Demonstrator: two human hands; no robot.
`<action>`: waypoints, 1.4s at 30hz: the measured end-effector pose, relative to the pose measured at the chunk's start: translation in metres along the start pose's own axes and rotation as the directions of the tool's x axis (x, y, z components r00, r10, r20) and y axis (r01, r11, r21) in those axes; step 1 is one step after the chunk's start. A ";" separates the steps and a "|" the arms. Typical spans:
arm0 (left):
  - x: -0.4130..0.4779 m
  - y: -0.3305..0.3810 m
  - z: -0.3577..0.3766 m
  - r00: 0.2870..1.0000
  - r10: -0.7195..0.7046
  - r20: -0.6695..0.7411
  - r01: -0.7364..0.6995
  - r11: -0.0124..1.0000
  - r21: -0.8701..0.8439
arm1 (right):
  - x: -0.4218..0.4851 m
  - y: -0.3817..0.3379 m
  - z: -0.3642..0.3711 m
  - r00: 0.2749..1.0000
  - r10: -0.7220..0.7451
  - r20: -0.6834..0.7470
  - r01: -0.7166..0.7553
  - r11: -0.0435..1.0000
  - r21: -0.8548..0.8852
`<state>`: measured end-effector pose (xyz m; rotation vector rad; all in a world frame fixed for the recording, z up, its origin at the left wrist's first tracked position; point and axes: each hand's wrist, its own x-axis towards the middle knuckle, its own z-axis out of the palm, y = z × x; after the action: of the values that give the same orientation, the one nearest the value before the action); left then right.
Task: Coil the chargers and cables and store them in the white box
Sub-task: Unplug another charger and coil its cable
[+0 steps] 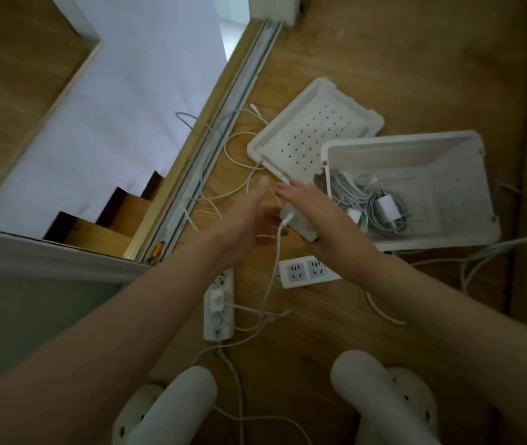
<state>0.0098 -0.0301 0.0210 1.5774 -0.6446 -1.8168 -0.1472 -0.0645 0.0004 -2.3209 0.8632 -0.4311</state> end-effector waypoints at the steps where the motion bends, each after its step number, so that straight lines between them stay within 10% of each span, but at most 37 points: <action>1: -0.010 0.009 0.002 0.999 0.033 0.017 -0.033 0.999 0.018 | 0.001 -0.006 -0.006 0.999 -0.039 0.018 0.041 0.991 -0.124; 6: -0.055 0.040 0.015 0.987 0.134 0.091 -0.140 0.988 0.070 | 0.004 -0.051 -0.035 0.984 -0.177 -0.015 0.139 0.816 -0.561; 12: -0.102 0.072 0.030 0.982 0.184 0.037 -0.184 0.983 0.002 | 0.008 -0.093 -0.066 1.000 -0.006 -0.002 0.003 0.759 -0.651; 19: -0.160 0.092 0.043 0.953 0.299 -0.045 -0.297 0.898 -0.323 | -0.005 -0.140 -0.116 0.921 0.295 -0.254 -0.281 0.956 0.088; 23: -0.189 0.097 0.051 0.935 0.344 -0.081 -0.345 0.837 -0.425 | -0.033 -0.189 -0.131 0.903 0.378 0.205 -0.424 0.708 0.565; 28: -0.222 0.099 0.048 0.945 0.318 -0.080 -0.303 0.753 -0.584 | -0.066 -0.209 -0.126 0.926 0.157 0.343 -0.299 0.861 0.411; 35: -0.268 0.090 0.047 0.966 0.211 0.151 -0.215 0.976 0.011 | -0.101 -0.183 -0.147 0.950 0.176 0.257 -0.193 0.980 0.041; 42: -0.283 0.063 0.048 0.992 0.063 0.113 -0.124 0.727 0.676 | -0.113 -0.190 -0.146 0.959 0.165 0.229 -0.049 0.896 -0.442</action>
<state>-0.0069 0.1334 0.2649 1.8700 -1.5478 -1.6548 -0.2113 0.0610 0.2251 -2.6317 1.0291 0.1364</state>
